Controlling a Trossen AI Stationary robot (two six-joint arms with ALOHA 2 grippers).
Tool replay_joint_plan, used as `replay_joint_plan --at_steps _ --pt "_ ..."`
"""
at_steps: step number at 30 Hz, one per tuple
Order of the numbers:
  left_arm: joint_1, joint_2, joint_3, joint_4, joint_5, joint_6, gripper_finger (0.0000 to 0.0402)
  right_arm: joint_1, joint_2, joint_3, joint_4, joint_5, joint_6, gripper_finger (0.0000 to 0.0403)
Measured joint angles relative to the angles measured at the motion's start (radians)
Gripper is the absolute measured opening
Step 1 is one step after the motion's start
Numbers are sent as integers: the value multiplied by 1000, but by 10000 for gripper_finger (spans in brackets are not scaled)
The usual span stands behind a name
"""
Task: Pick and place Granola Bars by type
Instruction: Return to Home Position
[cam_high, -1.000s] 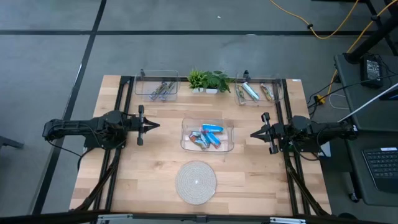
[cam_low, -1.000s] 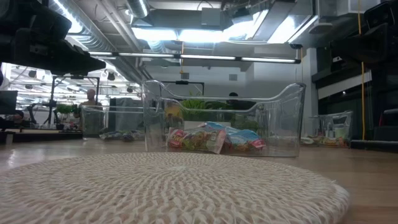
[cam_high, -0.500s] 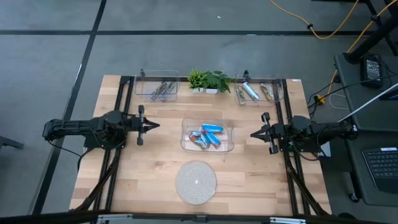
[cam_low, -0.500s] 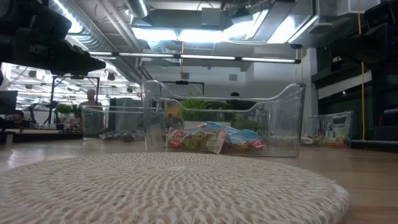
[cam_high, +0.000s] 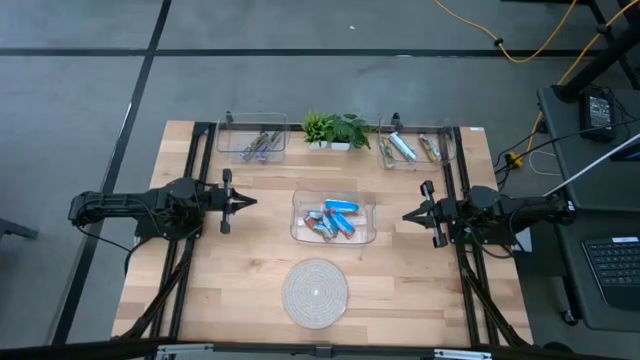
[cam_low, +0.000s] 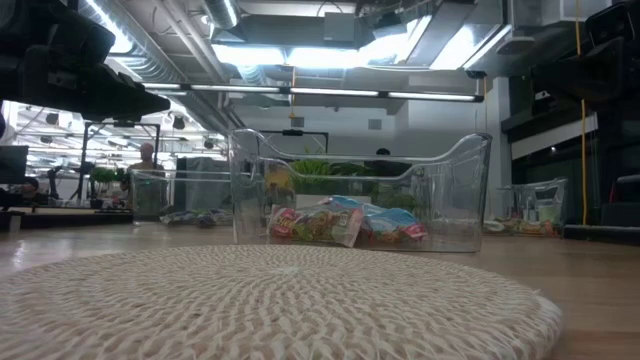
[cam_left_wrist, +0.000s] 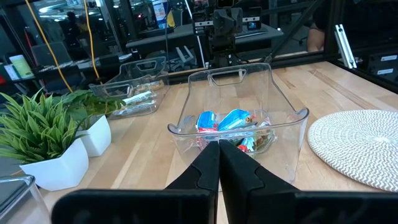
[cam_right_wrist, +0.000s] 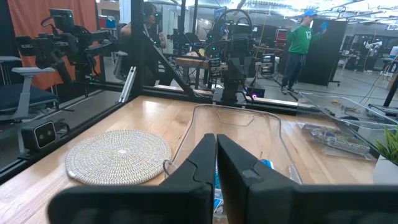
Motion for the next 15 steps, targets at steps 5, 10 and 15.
replay_joint_plan --at_steps 5,10,15 --pt "0 0 0 0 0 0 4 0 0 0 0 0 0 19" --pt "0 0 0 0 0 0 5 0 0 0 0 0 0 19" --pt "0 0 0 0 0 0 2 0 0 0 0 0 0 19"
